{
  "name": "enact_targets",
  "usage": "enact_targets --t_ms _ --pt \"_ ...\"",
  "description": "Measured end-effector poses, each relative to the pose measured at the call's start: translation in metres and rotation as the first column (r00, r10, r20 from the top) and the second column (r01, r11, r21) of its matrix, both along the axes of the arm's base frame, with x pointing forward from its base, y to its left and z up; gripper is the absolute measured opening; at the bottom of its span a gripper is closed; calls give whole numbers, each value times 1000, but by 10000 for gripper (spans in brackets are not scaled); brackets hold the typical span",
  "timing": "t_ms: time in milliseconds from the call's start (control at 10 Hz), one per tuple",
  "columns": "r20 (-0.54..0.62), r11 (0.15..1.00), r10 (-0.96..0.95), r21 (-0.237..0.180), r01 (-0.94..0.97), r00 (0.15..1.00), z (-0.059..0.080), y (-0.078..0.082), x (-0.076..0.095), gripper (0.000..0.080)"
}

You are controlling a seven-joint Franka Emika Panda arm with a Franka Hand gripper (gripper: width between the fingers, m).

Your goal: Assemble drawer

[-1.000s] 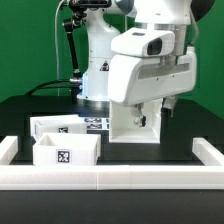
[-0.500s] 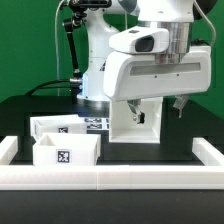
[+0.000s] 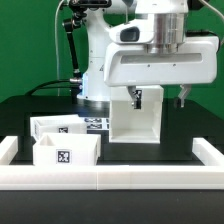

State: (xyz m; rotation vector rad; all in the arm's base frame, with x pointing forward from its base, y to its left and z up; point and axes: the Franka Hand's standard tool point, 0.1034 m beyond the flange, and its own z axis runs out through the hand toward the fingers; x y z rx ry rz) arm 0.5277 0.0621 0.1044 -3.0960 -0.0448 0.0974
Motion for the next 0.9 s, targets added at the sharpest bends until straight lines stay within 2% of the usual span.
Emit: enact_targets --t_ms 200,700,900 --pt "3 1000 -5 -8 5 1000 13 4 -23 650" --pt "1 1000 -15 -9 15 1000 14 5 -25 650" --pt "-7 997 -76 -22 76 997 27 6 -48 650"
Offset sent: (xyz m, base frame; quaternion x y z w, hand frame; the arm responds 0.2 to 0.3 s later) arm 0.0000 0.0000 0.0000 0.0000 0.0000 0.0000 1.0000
